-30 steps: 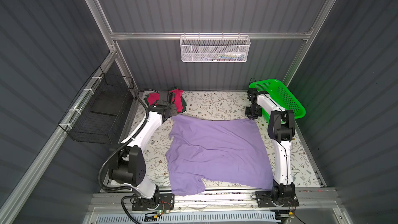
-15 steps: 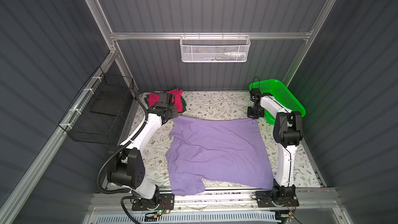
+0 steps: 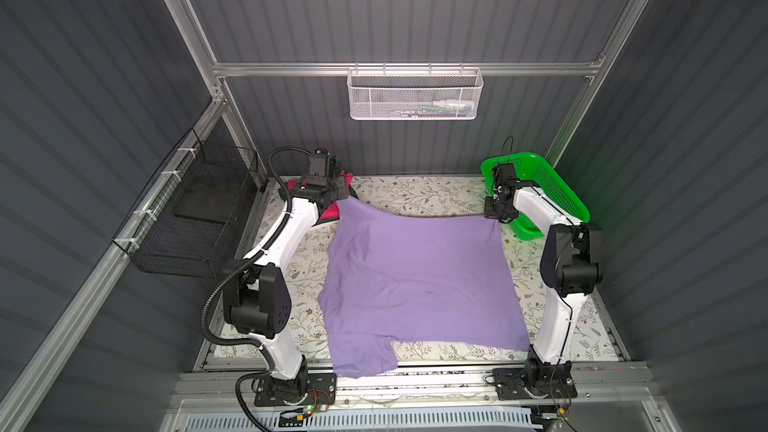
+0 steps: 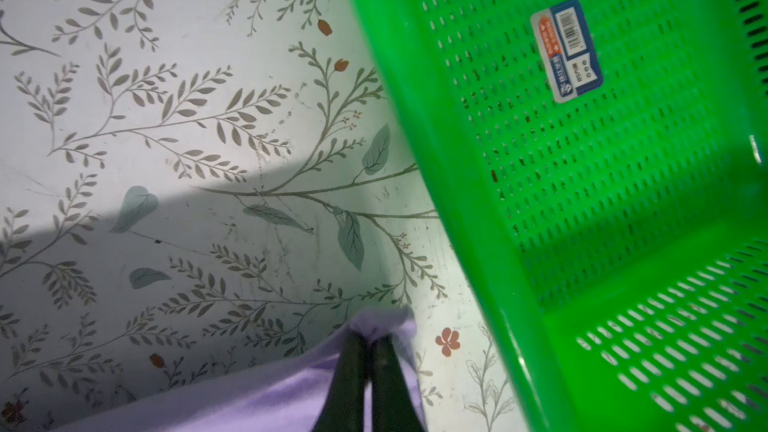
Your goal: Fold and stack the t-shirts
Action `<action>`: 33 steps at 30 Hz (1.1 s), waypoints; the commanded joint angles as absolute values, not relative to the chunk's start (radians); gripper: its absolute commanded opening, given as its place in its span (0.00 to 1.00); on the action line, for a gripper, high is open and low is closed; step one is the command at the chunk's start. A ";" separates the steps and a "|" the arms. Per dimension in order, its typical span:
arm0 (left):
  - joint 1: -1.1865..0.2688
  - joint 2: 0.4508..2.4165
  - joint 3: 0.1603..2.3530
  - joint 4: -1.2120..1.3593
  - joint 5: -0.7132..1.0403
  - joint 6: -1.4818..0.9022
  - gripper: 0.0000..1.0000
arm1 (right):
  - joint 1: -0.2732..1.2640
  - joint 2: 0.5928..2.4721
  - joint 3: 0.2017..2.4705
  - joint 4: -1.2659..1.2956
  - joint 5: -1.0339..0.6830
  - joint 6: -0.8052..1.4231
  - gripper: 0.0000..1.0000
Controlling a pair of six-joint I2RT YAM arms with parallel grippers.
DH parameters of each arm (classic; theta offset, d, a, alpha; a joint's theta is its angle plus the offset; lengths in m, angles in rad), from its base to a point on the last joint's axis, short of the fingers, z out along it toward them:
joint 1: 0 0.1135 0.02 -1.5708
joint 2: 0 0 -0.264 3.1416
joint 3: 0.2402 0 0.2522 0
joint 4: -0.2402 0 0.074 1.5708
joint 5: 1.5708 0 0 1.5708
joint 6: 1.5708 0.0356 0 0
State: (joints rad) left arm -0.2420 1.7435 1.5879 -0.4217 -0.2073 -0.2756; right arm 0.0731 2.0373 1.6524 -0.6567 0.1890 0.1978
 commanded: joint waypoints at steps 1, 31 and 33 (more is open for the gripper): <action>-0.235 1.732 1.587 -0.428 -0.247 -0.250 0.00 | 0.065 1.980 1.602 -0.594 0.186 0.170 0.00; -0.236 1.379 1.110 -0.506 -0.210 -0.380 0.00 | 0.072 1.725 1.152 -0.441 0.196 0.286 0.00; -0.236 1.353 1.088 -0.521 -0.200 -0.393 0.00 | 0.072 1.724 1.146 -0.438 0.201 0.287 0.00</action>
